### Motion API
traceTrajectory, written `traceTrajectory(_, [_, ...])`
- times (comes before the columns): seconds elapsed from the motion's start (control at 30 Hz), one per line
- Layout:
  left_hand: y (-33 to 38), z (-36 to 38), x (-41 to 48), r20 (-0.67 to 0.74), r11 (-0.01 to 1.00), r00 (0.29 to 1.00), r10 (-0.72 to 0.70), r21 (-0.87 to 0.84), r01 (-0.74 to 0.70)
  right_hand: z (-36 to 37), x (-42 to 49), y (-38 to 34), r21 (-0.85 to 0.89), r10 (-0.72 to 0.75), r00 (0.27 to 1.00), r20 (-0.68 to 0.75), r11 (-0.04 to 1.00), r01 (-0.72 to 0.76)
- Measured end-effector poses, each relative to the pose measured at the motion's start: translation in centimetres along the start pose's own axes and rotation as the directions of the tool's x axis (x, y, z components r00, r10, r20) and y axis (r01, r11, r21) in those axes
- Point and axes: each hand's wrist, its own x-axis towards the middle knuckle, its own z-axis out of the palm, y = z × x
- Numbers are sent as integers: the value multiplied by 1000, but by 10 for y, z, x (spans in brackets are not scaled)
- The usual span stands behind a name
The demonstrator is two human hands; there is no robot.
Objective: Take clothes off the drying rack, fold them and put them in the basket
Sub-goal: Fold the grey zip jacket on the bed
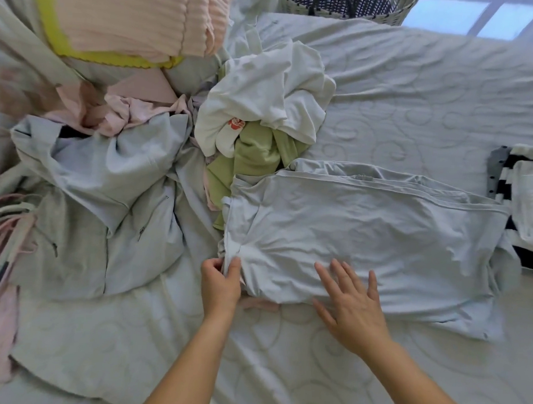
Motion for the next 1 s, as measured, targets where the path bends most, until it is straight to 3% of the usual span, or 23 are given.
traceTrajectory(0.2, [15, 9, 30, 7, 969, 984, -177, -172, 176, 0, 1, 9, 24, -10, 1000, -18, 1000, 11])
traceTrajectory(0.3, [27, 14, 33, 29, 934, 966, -257, -250, 256, -3, 0, 14, 114, 65, 997, -39, 992, -61])
traceTrajectory(0.37, [39, 16, 24, 1, 971, 990, -143, -191, 141, -5, -1, 20, 168, 105, 993, -49, 981, -96])
traceTrajectory(0.43, [58, 20, 4, -24, 993, 998, 61, -96, -63, -11, -1, 25, 239, 140, 988, -69, 964, -120])
traceTrajectory(0.53, [86, 43, -31, 32, 954, 953, 300, -32, -299, -33, 1, 31, 428, 215, 969, -117, 892, -146])
traceTrajectory(0.7, [129, 117, -94, 228, 841, 814, 535, -49, -539, -80, -2, 60, 812, 346, 924, -165, 579, -72])
traceTrajectory(0.77, [143, 149, -121, 312, 792, 744, 591, -45, -609, -94, -5, 82, 900, 409, 894, -185, 437, -13])
traceTrajectory(0.83, [148, 182, -145, 416, 746, 677, 607, -6, -665, -100, -8, 108, 931, 476, 858, -195, 365, 8])
traceTrajectory(1.0, [124, 245, -178, 615, 705, 605, 505, 111, -701, -94, -20, 160, 928, 495, 852, -169, 371, -32])
